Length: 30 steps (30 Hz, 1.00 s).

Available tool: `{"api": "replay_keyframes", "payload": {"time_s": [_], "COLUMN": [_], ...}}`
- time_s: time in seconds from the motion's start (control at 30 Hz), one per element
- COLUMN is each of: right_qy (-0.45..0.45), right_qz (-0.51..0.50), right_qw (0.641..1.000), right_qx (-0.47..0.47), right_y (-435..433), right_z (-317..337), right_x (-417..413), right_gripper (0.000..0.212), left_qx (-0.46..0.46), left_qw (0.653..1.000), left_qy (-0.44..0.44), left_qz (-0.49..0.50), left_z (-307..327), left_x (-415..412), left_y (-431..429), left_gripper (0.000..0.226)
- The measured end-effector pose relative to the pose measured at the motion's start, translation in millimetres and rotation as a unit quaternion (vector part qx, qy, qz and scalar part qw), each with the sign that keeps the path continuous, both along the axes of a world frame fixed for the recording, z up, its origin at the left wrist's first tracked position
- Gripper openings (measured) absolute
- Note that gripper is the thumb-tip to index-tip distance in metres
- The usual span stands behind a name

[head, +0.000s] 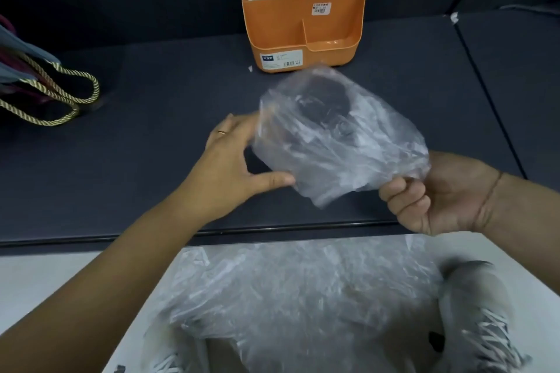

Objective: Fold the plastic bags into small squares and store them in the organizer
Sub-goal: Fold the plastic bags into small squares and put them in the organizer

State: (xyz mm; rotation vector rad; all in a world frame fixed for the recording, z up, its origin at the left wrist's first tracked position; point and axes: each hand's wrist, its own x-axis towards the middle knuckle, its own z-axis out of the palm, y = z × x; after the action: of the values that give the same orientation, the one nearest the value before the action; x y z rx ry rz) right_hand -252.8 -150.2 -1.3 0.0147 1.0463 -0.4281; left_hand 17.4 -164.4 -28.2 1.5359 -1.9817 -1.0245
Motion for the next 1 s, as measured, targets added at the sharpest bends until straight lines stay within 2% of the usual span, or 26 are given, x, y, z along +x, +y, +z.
{"api": "replay_keyframes", "payload": {"time_s": [0.07,0.1,0.17,0.2,0.23,0.27,0.33,0.37,0.4,0.43,0.5,0.53,0.6,0.67,0.73,0.8,0.83,0.9,0.97,1.0], "right_qy": [-0.017,-0.038,-0.041,-0.005,0.072,0.18,0.364,0.398,0.401,0.385,0.339,0.326,0.318,0.326,0.338,0.349,0.351,0.327,0.293,0.289], "right_qz": [-0.061,-0.104,-0.174,-0.185,-0.166,-0.115,0.047,0.124,0.181,0.215,0.258,0.273,0.265,0.215,0.176,0.166,0.169,0.175,0.178,0.181], "right_qw": [0.997,0.991,0.974,0.963,0.943,0.896,0.718,0.64,0.602,0.608,0.66,0.676,0.699,0.718,0.732,0.735,0.736,0.753,0.761,0.759], "right_qx": [-0.037,-0.069,-0.139,-0.194,-0.279,-0.388,-0.591,-0.646,-0.666,-0.661,-0.618,-0.602,-0.583,-0.576,-0.565,-0.557,-0.554,-0.544,-0.55,-0.555], "right_y": [-1.8,-3.2,-7.4,-9.0,-9.6,-8.9,-7.4,-7.2,-7.3,-7.6,-9.7,-10.0,-10.0,-8.7,-7.2,-6.6,-6.5,-5.2,-3.4,-2.9], "right_z": [1.4,1.4,1.6,0.7,-2.6,-5.6,-7.4,-8.2,-8.9,-9.1,-14.5,-19.0,-31.0,-36.8,-39.3,-39.8,-38.8,-35.3,-29.5,-27.4], "right_x": [-2.5,-4.9,-7.7,-9.2,-12.3,-15.2,-16.9,-15.0,-10.6,-4.8,6.5,11.1,16.4,17.1,17.3,18.1,19.2,21.8,26.2,27.8], "right_gripper": [0.038,0.051,0.066,0.065,0.059,0.055,0.071,0.083,0.091,0.096,0.101,0.096,0.065,0.035,0.027,0.028,0.034,0.035,0.026,0.028], "left_qx": [0.043,0.081,0.153,0.19,0.223,0.255,0.305,0.327,0.347,0.367,0.396,0.403,0.382,0.275,0.064,-0.152,-0.209,-0.236,-0.245,-0.246], "left_qw": [0.993,0.981,0.956,0.943,0.933,0.922,0.905,0.898,0.889,0.88,0.865,0.862,0.869,0.906,0.951,0.969,0.97,0.97,0.966,0.965], "left_qy": [0.1,0.157,0.205,0.221,0.23,0.24,0.25,0.253,0.257,0.263,0.269,0.268,0.267,0.247,0.165,0.058,0.012,-0.048,-0.081,-0.087], "left_qz": [0.049,0.084,0.144,0.16,0.167,0.167,0.16,0.154,0.151,0.15,0.149,0.15,0.165,0.206,0.255,0.186,0.127,0.04,0.018,0.021], "left_z": [-2.1,-2.4,-4.3,-3.8,-3.9,-4.2,-4.0,-4.6,-5.9,-5.8,-8.0,-9.2,-10.8,-15.8,-18.8,-15.9,-12.9,-7.6,-7.1,-7.1], "left_x": [-10.8,-14.5,-15.9,-15.2,-14.2,-13.0,-12.5,-13.2,-13.9,-15.5,-16.9,-16.7,-18.5,-19.3,-16.4,-14.9,-17.9,-29.1,-38.9,-41.5], "left_y": [-0.1,0.3,1.3,3.2,4.7,6.2,9.0,10.8,12.4,14.0,16.0,16.6,18.1,20.9,26.4,29.4,29.9,28.6,24.9,23.0], "left_gripper": [0.016,0.006,0.02,0.027,0.034,0.041,0.047,0.045,0.043,0.041,0.041,0.041,0.043,0.055,0.068,0.068,0.07,0.075,0.075,0.07]}}
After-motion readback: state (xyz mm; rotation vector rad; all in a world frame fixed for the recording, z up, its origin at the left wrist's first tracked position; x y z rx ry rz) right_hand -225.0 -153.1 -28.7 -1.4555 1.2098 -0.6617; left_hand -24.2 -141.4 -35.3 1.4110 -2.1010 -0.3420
